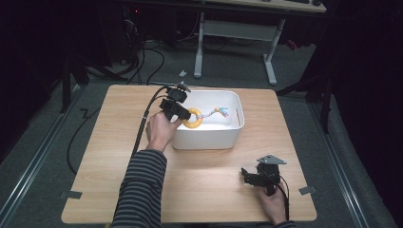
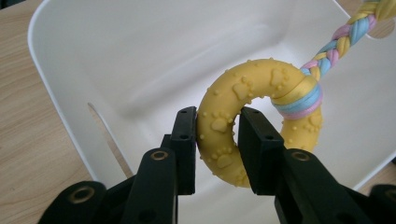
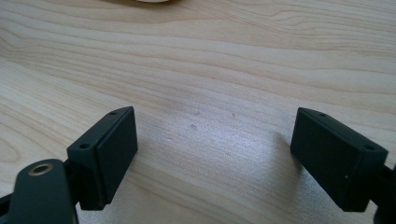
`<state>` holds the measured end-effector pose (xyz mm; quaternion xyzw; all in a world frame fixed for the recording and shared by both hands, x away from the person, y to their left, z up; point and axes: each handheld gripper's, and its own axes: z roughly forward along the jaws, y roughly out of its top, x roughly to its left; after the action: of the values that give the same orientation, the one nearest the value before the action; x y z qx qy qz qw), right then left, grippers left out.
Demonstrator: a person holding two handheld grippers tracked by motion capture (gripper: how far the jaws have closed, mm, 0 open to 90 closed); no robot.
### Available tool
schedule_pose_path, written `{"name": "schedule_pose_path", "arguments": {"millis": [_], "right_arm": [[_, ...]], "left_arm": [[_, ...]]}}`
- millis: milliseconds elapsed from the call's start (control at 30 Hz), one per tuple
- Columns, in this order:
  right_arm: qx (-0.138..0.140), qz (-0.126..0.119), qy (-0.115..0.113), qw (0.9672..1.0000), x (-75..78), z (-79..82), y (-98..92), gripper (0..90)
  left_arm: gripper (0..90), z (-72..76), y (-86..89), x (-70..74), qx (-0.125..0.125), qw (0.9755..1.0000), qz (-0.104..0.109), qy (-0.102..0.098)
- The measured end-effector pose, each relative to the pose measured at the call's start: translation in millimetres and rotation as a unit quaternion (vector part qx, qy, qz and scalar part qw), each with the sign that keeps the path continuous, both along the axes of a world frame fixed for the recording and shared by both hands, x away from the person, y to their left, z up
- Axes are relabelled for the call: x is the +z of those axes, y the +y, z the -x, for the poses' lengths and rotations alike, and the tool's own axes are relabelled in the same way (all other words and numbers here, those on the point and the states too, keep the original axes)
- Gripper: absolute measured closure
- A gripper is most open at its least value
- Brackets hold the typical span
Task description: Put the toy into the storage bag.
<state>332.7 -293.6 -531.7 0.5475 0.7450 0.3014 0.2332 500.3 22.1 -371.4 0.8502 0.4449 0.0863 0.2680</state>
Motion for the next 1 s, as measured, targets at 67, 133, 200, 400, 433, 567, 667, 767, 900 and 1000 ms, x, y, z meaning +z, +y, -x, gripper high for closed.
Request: {"name": "schedule_pose_path", "arguments": {"millis": [67,133,200,400,433,567,667,767,900,1000], "right_arm": [[0.000,0.000,0.000,1.0000,0.0,0.0,0.0,14.6],[0.000,0.000,0.000,1.0000,0.0,0.0,0.0,14.6],[0.000,0.000,0.000,1.0000,0.0,0.0,0.0,14.6],[0.000,0.000,0.000,1.0000,0.0,0.1,0.0,14.6],[0.000,0.000,0.000,1.0000,0.0,0.1,0.0,14.6],[0.000,0.000,0.000,1.0000,0.0,0.1,0.0,14.6],[0.001,0.000,0.000,1.0000,0.0,0.1,-0.1,14.6],[0.001,0.000,0.000,1.0000,0.0,0.1,-0.1,14.6],[0.001,0.000,0.000,1.0000,0.0,0.1,-0.1,14.6],[0.001,0.000,0.000,1.0000,0.0,0.1,0.0,14.6]], "left_arm": [[68.2,0.2,-1.0,-0.8,-0.003,1.0000,-0.005,0.001],[68.2,0.4,-2.2,-2.3,-0.005,0.9999,-0.012,0.002],[68.2,0.8,-3.0,-3.6,-0.006,0.9999,-0.013,0.005],[68.2,1.3,-8.4,-7.9,-0.016,0.9996,-0.022,0.011],[68.2,1.2,-9.0,-8.3,-0.018,0.9995,-0.023,0.012],[68.2,2.0,-12.5,-10.1,-0.023,0.9993,-0.025,0.017],[68.2,2.5,-13.8,-10.9,-0.027,0.9991,-0.023,0.021],[68.2,3.0,-15.2,-12.4,-0.031,0.9989,-0.024,0.025],[68.2,2.6,-15.5,-14.8,-0.032,0.9987,-0.025,0.032],[68.2,2.6,-15.6,-15.9,-0.034,0.9985,-0.025,0.035]]}}
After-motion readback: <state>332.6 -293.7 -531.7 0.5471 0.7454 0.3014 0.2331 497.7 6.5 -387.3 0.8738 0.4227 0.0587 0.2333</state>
